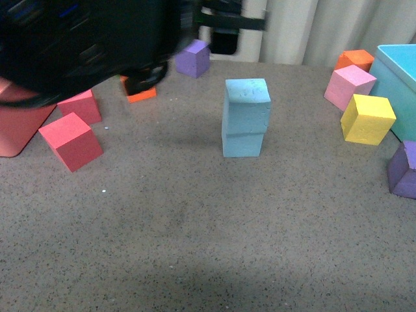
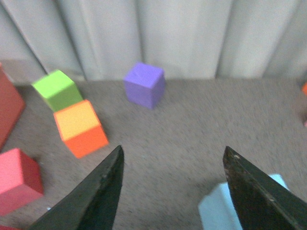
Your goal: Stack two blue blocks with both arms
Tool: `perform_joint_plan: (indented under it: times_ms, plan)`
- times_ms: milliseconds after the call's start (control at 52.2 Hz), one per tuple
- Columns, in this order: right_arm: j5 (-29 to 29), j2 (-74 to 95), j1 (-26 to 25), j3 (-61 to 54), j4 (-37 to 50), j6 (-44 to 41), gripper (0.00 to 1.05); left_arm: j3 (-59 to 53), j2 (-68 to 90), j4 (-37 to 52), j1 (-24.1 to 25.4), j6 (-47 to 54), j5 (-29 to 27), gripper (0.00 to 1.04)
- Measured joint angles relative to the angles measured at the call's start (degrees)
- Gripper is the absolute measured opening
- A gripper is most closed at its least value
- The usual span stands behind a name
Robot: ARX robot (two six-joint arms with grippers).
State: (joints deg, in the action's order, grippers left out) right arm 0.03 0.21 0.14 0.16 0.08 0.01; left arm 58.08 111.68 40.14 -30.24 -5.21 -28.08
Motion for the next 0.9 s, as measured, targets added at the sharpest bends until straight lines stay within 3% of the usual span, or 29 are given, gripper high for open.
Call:
perform_joint_plan:
  times_ms: [57, 96, 306, 575, 900]
  plan:
    - [0.0, 0.0, 0.0, 0.0, 0.0, 0.0, 0.95, -10.4, -5.2, 15.9, 3.1, 2.3, 1.8, 0.48]
    - [0.0, 0.0, 0.0, 0.0, 0.0, 0.0, 0.95, -15.9, -9.4, 20.8, 5.1, 3.1, 2.9, 0.39]
    - [-0.1, 0.0, 0.0, 0.0, 0.0, 0.0, 0.95, -33.5, -18.8, 27.1, 11.3, 4.2, 9.4, 0.04]
    - [-0.1, 0.0, 0.0, 0.0, 0.0, 0.0, 0.95, -44.8, -32.3, 25.6, 17.3, 4.6, 15.6, 0.04]
    - [-0.1, 0.0, 0.0, 0.0, 0.0, 0.0, 0.95, -53.7, -51.0, 15.3, 23.5, 4.7, 21.6, 0.04]
